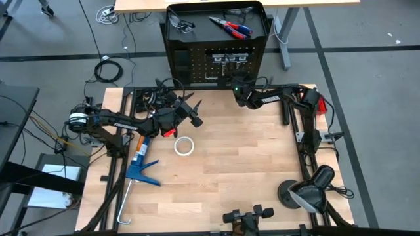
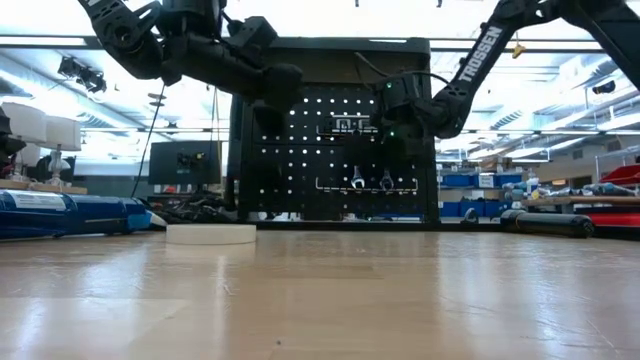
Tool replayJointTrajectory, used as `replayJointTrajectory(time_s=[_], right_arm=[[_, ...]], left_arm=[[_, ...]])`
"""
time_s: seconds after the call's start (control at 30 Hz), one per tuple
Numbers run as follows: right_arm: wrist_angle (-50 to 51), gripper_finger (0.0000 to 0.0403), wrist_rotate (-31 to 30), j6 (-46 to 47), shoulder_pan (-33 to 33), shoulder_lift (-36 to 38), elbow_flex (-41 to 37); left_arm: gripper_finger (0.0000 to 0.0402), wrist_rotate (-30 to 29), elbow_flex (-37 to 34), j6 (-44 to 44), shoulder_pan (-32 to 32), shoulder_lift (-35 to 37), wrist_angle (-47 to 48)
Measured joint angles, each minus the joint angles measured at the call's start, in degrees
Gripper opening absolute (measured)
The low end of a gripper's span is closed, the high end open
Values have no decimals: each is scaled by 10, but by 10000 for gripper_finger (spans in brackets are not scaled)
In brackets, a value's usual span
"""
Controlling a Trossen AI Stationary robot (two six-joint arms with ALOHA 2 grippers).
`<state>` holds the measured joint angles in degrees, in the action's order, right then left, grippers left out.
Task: Hang tools onto peg board
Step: Unhang the right wrench from the peg board
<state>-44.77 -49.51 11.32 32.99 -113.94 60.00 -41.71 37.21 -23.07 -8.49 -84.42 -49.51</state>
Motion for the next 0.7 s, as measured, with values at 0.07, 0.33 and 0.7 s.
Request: replayJointTrajectory(time_s=[0.07, 0.33, 0.7], right_arm=[[-3, 233, -8, 6, 0, -1, 0], [-2, 208, -28, -19, 0, -1, -1], [31, 95, -29, -35, -1, -1, -1]], left_arm=[[211, 0, 0, -1, 0, 0, 3], [211, 0, 0, -2, 0, 0, 4], [211, 13, 0, 17, -9, 0, 21]])
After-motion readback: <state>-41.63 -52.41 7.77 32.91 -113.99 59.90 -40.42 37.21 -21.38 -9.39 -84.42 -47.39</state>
